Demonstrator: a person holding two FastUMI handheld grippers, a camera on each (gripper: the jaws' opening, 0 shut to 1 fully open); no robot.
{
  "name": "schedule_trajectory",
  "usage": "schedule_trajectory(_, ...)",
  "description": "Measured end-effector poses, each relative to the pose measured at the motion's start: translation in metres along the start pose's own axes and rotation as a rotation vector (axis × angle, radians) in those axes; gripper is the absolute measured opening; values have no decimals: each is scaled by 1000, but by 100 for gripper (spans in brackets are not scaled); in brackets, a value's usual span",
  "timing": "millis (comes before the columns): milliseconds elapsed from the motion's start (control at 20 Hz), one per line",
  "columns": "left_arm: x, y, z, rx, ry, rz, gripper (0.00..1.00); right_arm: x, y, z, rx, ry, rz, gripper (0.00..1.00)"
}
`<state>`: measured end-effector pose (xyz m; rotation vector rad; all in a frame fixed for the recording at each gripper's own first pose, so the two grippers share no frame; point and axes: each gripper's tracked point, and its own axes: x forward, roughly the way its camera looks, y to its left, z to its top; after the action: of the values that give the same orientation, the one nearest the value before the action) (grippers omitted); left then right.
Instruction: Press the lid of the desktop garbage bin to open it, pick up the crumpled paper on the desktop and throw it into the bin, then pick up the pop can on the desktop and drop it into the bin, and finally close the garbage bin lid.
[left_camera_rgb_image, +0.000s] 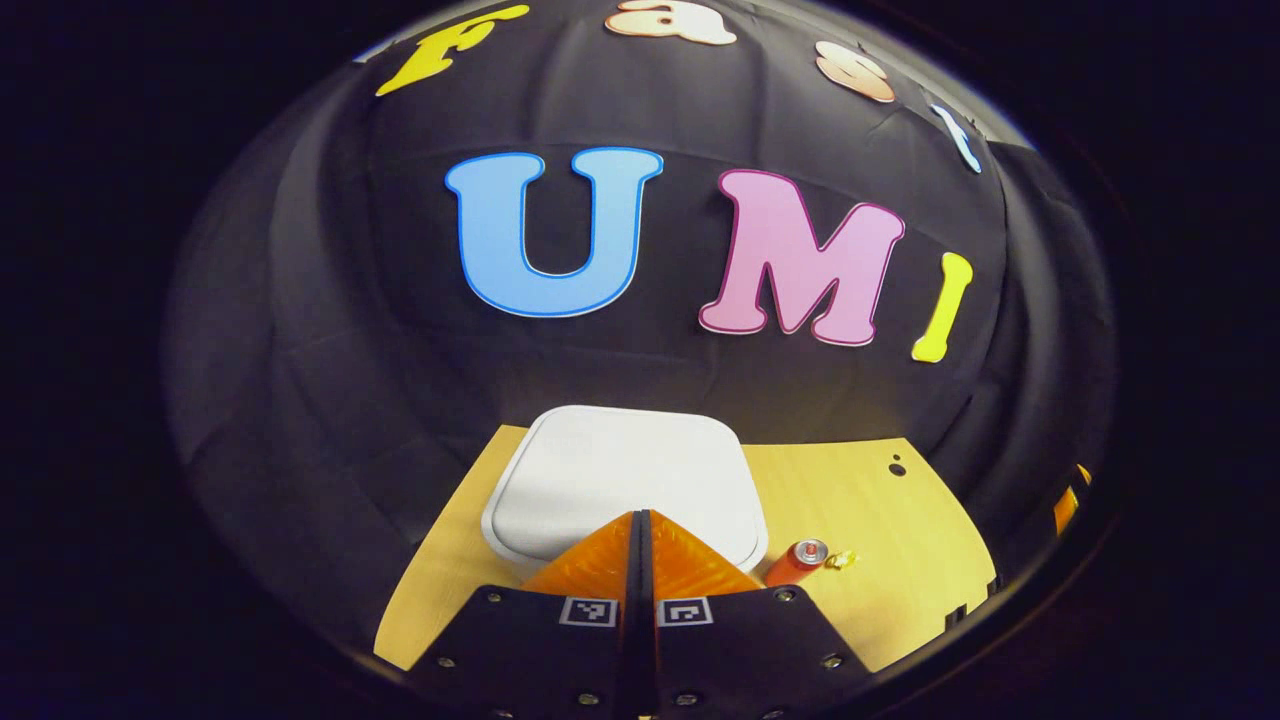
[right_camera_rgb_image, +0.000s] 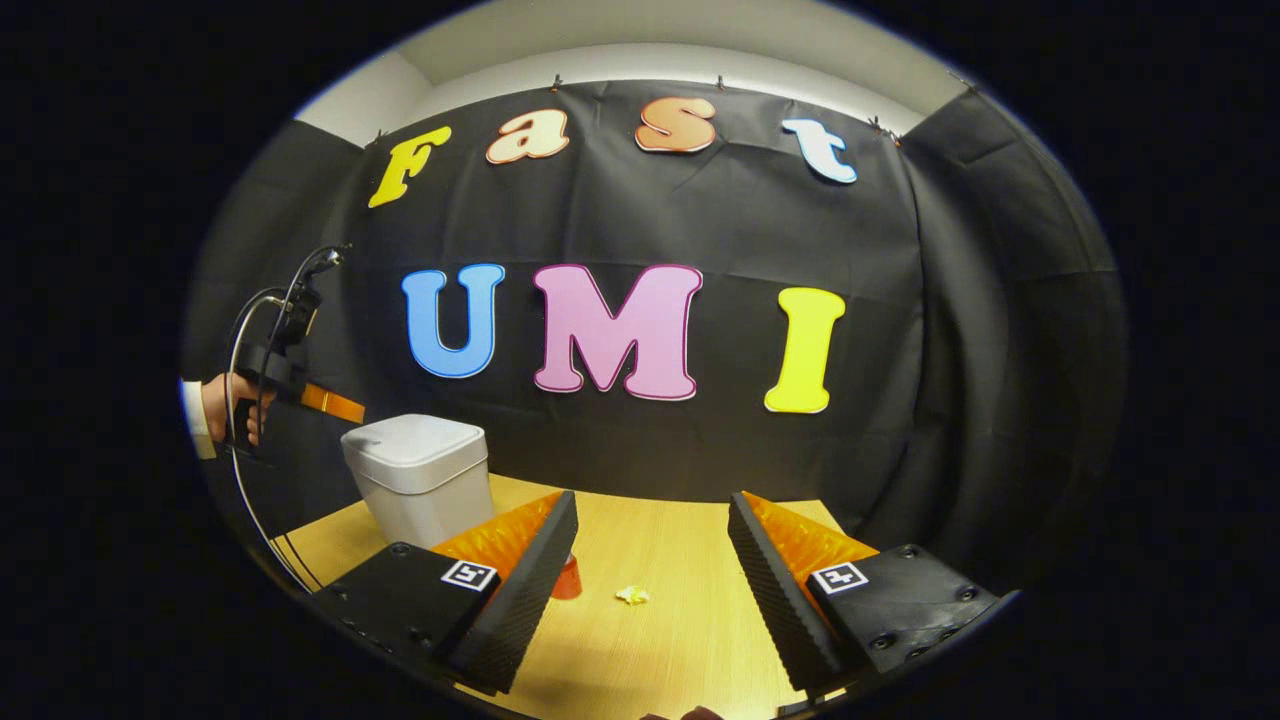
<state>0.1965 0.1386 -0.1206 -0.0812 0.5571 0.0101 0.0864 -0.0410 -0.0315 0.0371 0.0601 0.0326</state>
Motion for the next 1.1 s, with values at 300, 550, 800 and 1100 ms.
schedule_trajectory(300,34,9,-13,-3,101,15,1,22,-22,-14,18,43,7,98)
schedule_trajectory(550,43,7,-13,60,137,-10,1,23,-26,-7,61,25,-65,98)
schedule_trajectory(800,46,6,-20,105,182,-15,1,22,-21,-7,54,28,-92,98)
schedule_trajectory(1100,45,7,-20,62,157,-25,1,23,-20,-13,37,44,-104,98)
